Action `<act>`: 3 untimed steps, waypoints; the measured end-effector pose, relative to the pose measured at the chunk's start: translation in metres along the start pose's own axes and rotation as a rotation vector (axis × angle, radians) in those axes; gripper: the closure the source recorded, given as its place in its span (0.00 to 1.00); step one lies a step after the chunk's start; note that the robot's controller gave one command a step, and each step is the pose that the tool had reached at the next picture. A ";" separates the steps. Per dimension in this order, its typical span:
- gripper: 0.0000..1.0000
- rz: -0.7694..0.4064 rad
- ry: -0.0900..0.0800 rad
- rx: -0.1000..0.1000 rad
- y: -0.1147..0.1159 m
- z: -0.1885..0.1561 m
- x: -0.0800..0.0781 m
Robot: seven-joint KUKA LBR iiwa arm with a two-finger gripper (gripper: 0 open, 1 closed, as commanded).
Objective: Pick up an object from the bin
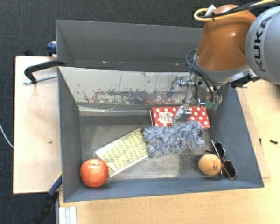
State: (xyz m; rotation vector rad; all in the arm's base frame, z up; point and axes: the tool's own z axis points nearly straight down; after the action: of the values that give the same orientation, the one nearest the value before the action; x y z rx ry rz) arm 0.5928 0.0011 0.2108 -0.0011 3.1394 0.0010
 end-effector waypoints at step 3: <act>0.00 -0.080 0.004 -0.004 0.039 0.013 0.017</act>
Offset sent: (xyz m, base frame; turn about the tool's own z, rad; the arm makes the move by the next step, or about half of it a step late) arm -0.0561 0.0870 -0.0645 -0.0706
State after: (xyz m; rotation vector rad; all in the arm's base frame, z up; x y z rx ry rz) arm 0.5754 0.0403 0.1975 -0.1262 3.1412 0.0072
